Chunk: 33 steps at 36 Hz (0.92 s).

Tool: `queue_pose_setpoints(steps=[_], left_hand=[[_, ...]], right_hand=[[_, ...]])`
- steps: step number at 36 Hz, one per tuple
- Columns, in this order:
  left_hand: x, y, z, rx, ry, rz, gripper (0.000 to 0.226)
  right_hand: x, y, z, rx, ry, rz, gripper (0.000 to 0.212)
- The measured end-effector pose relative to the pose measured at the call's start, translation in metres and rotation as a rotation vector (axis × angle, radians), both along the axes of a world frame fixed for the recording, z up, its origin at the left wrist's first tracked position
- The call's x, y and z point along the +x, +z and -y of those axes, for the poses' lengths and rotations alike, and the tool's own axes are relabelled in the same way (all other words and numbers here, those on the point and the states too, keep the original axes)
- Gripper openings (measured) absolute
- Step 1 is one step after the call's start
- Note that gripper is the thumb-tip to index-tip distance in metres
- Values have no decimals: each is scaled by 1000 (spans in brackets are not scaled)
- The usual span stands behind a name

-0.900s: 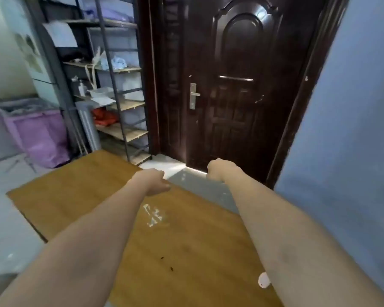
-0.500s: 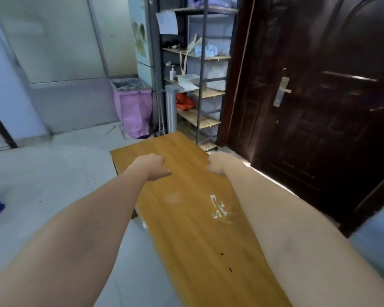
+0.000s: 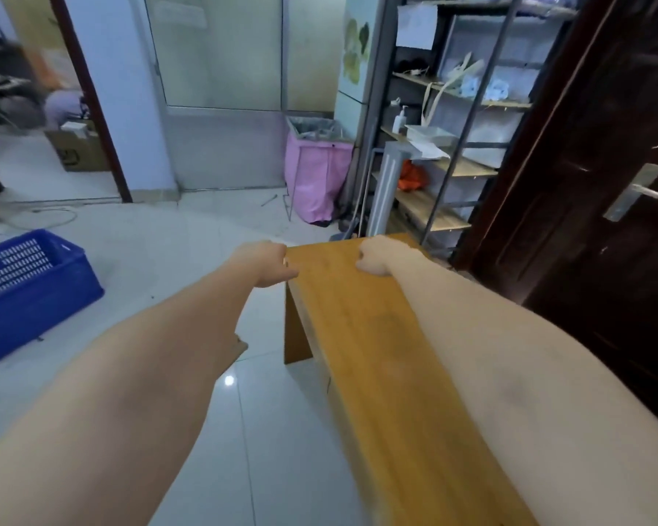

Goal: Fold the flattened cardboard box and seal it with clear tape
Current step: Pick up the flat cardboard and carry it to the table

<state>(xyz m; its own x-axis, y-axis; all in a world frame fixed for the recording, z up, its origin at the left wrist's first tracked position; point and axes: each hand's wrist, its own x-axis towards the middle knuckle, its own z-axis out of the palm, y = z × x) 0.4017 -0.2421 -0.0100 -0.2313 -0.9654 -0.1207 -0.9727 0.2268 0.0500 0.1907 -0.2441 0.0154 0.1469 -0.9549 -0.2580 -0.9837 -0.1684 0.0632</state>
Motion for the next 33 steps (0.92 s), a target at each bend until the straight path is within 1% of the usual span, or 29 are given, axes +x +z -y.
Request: queue_pose_setpoints(steps=[2,4,8,12,15,19,26,30,33], left_hand=[[20,-9,17,29,28,0,57],[38,-19,37,60,59,-2,58],[68,-34,83,93,112,8,56],[82,-49,140,117,131,24,56],[86,-56,187,138,127,48,56],[96,-59,251,179,145,70,56],[148,-56,344,170,259,26,56],[183,-67,388,207,292,26,56],[210,-79,422,223,299,42,56]], right_hand=[[19,-5,23,39,30,-11,27],[33,-12,47,41,49,-16,20],[56,-30,103,43,73,7,34],[74,-51,166,70,96,20,19],[86,-67,216,103,111,55,26],[99,-82,289,124,123,85,13],[140,-90,400,135,170,88,26],[173,-106,449,132,184,67,11],[203,-123,485,143,186,56,18]])
